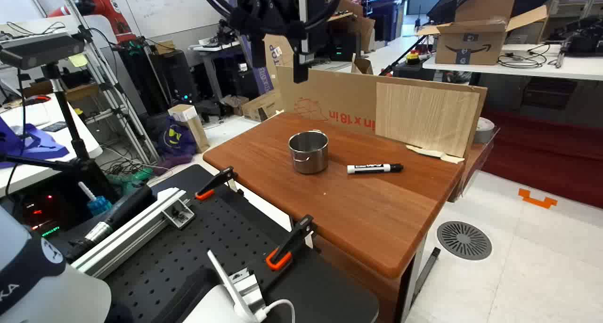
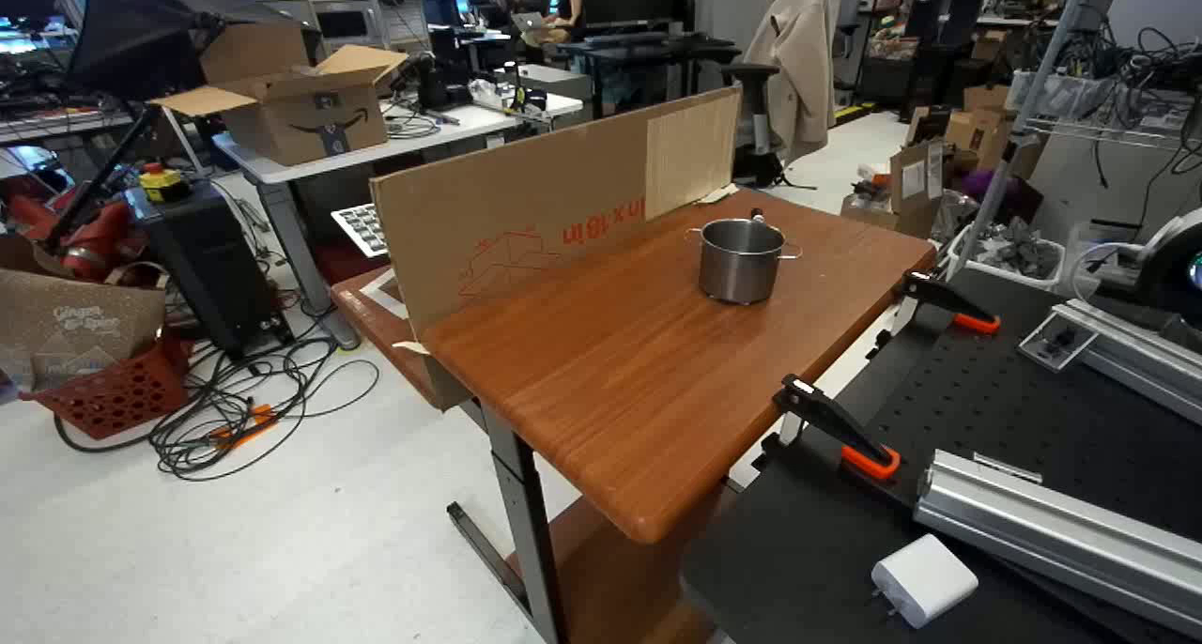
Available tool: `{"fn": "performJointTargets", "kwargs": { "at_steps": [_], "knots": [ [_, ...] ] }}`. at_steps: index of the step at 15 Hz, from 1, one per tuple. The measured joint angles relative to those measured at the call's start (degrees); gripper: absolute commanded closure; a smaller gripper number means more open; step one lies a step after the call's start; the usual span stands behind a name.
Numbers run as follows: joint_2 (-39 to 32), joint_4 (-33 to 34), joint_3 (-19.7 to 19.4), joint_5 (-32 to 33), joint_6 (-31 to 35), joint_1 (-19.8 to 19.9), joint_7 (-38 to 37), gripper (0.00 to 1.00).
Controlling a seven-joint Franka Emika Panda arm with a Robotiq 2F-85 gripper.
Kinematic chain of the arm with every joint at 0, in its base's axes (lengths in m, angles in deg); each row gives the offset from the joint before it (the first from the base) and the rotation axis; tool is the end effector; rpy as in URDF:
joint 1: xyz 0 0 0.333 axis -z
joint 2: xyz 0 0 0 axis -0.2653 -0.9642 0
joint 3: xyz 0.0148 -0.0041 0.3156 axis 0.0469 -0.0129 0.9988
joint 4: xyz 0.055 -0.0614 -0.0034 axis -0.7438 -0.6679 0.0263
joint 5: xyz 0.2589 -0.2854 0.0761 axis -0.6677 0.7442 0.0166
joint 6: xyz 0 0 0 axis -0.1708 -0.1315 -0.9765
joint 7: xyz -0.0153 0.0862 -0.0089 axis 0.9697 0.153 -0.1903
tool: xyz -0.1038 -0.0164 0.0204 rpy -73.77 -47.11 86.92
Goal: Put the marker inside the pot
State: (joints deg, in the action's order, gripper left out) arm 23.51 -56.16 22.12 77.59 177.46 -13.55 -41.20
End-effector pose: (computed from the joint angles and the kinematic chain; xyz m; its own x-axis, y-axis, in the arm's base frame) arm 0.4010 -0.0864 0.3957 0.9983 0.0130 -0.0567 0.0071 -0.9948 -0.1021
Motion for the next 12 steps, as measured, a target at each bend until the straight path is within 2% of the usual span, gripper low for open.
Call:
{"fn": "performJointTargets", "kwargs": {
  "at_steps": [8, 12],
  "knots": [
    [-0.01, 0.01, 0.07, -0.15, 0.04, 0.00, -0.03, 0.00],
    [-3.07, 2.32, 0.09, -3.92, 2.54, 0.00, -1.15, 0.00]
  ]
}}
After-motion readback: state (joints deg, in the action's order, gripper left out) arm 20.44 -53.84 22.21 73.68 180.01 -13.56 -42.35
